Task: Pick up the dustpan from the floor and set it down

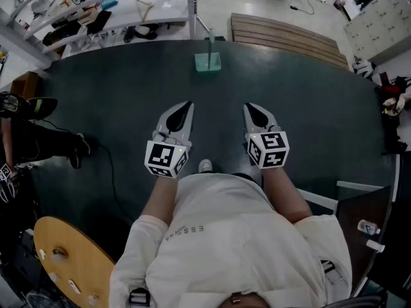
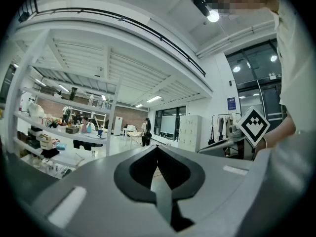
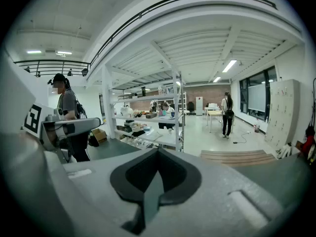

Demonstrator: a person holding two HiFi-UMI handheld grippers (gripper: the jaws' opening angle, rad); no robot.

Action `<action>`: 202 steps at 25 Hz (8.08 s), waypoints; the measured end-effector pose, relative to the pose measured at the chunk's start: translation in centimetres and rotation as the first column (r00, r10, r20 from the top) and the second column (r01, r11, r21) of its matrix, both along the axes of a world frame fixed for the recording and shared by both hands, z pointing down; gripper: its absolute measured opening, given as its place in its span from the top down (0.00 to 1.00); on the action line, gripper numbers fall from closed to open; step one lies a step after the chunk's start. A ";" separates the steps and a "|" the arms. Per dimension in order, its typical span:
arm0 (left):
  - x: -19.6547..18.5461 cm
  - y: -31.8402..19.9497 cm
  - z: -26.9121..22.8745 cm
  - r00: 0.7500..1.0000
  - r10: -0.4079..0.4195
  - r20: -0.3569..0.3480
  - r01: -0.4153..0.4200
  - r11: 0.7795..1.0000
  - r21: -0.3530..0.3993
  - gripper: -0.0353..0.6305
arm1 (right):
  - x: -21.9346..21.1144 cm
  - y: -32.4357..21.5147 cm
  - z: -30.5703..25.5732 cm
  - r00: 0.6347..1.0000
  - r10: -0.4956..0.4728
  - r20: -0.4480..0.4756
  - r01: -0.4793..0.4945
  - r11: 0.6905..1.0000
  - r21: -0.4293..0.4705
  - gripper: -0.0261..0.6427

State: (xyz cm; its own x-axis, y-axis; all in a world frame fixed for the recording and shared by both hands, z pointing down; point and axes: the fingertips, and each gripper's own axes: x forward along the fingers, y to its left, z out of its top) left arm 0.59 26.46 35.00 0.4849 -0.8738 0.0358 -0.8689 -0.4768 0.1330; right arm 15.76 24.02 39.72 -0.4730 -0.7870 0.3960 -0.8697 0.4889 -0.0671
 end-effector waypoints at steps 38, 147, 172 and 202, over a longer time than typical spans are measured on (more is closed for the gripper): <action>-5.3 -4.5 2.0 0.991 -0.121 -0.054 0.120 0.992 -0.026 0.93 | -0.4 -7.2 2.5 0.997 0.083 0.005 -0.082 0.992 -0.100 0.98; -6.3 -48.6 2.3 1.000 -0.026 -0.011 0.025 0.998 -0.061 0.93 | 0.6 -46.2 8.7 0.981 0.095 -0.171 -0.151 0.922 -0.358 0.86; -11.5 -59.4 12.3 0.996 0.020 -0.084 -0.034 0.984 -0.176 0.93 | -7.6 -57.9 24.9 0.952 0.068 -0.297 -0.235 0.785 -0.574 0.85; -12.3 -61.3 22.3 0.997 0.078 -0.024 -0.081 0.951 -0.297 0.93 | -15.0 -57.5 36.4 0.959 0.076 -0.273 -0.234 0.757 -0.610 0.56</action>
State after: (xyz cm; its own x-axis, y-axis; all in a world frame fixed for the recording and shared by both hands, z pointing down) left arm -11.73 -34.80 57.31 0.5545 -0.7828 0.2824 -0.8272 -0.4815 0.2896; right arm 0.79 -33.47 76.12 -0.2062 -0.3745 0.9040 -0.9592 0.2600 -0.1111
